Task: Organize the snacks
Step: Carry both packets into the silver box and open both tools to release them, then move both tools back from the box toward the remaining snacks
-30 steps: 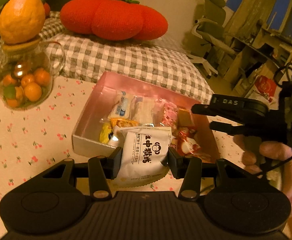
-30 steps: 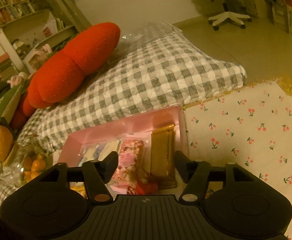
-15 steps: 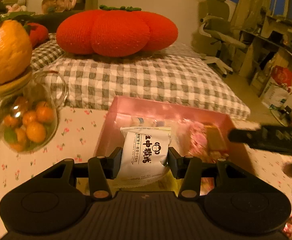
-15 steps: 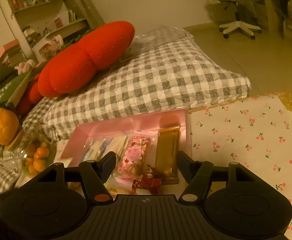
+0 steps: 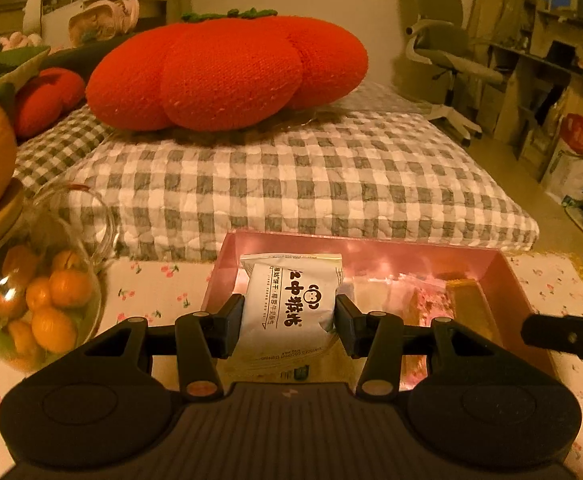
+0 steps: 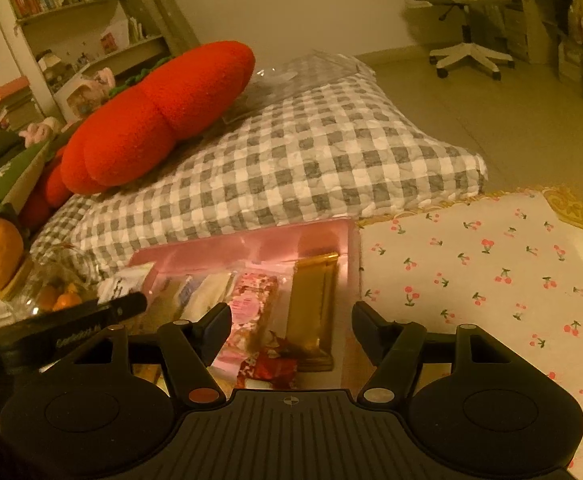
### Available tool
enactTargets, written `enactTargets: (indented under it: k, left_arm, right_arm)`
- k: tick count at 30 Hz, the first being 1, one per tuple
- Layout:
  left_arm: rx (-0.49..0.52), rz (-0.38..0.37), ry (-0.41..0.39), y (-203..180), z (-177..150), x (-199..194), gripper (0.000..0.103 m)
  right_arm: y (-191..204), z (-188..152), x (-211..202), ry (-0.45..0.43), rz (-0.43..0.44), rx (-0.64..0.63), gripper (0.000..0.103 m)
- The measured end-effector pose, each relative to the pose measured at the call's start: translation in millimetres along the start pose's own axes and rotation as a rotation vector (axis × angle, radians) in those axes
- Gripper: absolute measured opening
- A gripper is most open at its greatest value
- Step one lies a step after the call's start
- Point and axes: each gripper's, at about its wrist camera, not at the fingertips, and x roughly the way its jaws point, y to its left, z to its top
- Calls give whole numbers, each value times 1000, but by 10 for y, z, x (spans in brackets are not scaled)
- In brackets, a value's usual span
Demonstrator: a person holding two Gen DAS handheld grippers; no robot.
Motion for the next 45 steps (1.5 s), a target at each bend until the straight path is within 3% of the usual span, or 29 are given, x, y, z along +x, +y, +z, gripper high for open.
enactTargets:
  k: [4,9,12,33,45]
  left_arm:
    - [27,22,0,-37,16,45,46]
    - [74,37,-25,-85,25,21,69]
    - [84,35,-28,-100,31,-10,73]
    - [25,-33,14,-58,-233,-612,89]
    - [5,-40,29,45,-501,-990,97]
  right_arm:
    - [1,-2,7,2,-3,-5,68]
    - [22,-4,4,5,-1,-16,72]
    - [41,-6,-11,0,-2,-23,76]
    - [206,-73,-610,-7,5,-53,80]
    - [291,-316,-970,20,-5,-107,82]
